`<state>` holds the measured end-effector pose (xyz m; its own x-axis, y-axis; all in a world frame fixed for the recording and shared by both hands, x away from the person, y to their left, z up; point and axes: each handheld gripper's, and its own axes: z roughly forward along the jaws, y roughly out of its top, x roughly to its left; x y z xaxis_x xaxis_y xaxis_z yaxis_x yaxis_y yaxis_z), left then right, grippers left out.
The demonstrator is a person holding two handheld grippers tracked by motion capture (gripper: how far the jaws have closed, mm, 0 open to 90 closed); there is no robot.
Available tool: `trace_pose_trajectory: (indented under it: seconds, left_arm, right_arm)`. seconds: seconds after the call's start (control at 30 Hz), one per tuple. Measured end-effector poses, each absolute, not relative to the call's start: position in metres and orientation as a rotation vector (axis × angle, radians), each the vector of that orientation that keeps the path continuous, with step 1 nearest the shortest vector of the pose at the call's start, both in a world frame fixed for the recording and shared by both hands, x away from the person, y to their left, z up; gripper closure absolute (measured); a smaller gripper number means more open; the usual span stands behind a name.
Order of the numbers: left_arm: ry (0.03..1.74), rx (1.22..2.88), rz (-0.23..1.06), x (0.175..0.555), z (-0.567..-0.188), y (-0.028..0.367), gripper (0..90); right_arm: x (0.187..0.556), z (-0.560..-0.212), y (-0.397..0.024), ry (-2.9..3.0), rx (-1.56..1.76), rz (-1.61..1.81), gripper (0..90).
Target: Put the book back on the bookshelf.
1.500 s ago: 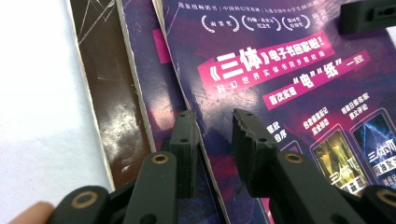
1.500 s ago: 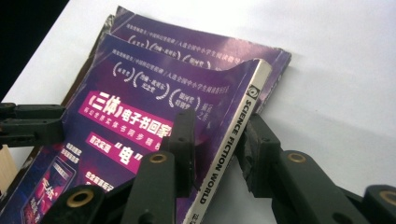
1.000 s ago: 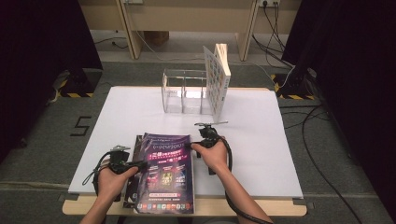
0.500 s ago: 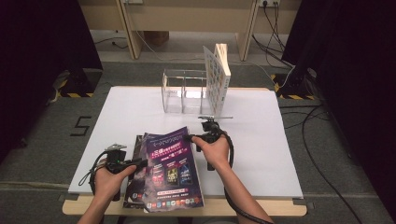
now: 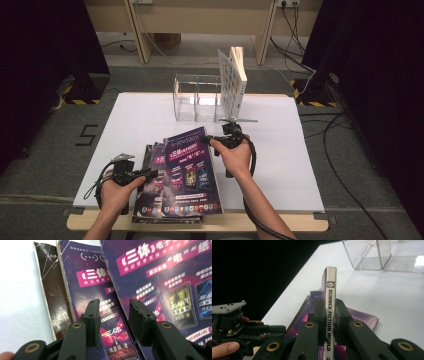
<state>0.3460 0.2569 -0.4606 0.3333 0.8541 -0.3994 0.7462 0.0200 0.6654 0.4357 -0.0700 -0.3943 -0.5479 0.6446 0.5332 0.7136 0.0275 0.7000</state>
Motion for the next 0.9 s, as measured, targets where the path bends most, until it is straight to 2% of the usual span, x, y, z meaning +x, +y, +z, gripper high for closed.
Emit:
trace_pose_trajectory:
  seconds: [0.43, 0.9]
  left_arm:
    - [1.437, 1.743, 0.197, 0.346, -0.459, 0.258, 56.2]
    - [1.436, 1.745, 0.199, 0.346, -0.459, 0.257, 55.9]
  right_arm:
    - [0.436, -0.374, -0.078, -2.209, -1.475, -1.678, 83.3]
    - [0.434, -0.361, -0.081, -2.227, -1.486, -1.758, 83.3]
